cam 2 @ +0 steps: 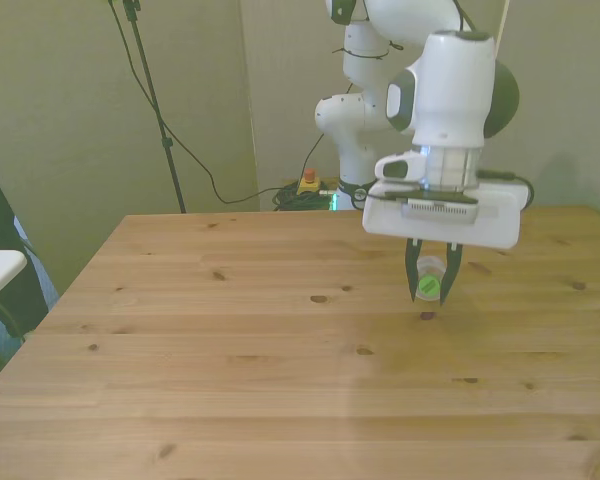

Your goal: Stand the water bottle

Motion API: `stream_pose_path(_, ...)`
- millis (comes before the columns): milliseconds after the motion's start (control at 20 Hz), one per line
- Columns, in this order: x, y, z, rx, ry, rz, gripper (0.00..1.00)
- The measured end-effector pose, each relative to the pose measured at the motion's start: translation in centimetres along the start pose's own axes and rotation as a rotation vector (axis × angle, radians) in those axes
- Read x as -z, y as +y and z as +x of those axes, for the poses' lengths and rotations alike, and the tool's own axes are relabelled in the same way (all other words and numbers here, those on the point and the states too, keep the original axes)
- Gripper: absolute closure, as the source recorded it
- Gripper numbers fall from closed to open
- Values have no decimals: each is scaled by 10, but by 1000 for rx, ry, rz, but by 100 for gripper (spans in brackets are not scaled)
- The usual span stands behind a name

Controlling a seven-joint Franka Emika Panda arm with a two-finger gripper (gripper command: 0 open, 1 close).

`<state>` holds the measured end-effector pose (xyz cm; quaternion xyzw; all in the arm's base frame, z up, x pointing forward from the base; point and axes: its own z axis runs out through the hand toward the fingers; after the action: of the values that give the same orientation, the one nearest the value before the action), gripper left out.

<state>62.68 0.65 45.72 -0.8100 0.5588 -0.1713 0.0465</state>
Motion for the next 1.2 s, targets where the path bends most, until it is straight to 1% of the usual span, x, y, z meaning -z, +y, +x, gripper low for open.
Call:
stream_pose_path(150, 37, 17, 8, -70, 130, 54, 100)
stream_pose_path(350, 72, 47, 13, -135, 313, 110, 100)
stream_pose_path(400, 90, 69, 5, -159, 378, 133, 100)
stream_pose_path(500, 86, 72, 3, -163, 416, 136, 100)
stream_pose_path(600, 83, 74, 6, -187, 461, 171, 100)
stream_pose_path(700, 79, 78, 18, -215, 541, 211, 100)
stream_pose_path(900, 66, 89, 60, -289, 715, 270, 100)
stream_pose_path(1050, 49, 94, 86, -339, 827, 302, 100)
stream_pose_path(1200, 22, 101, 106, -383, 885, 296, 100)
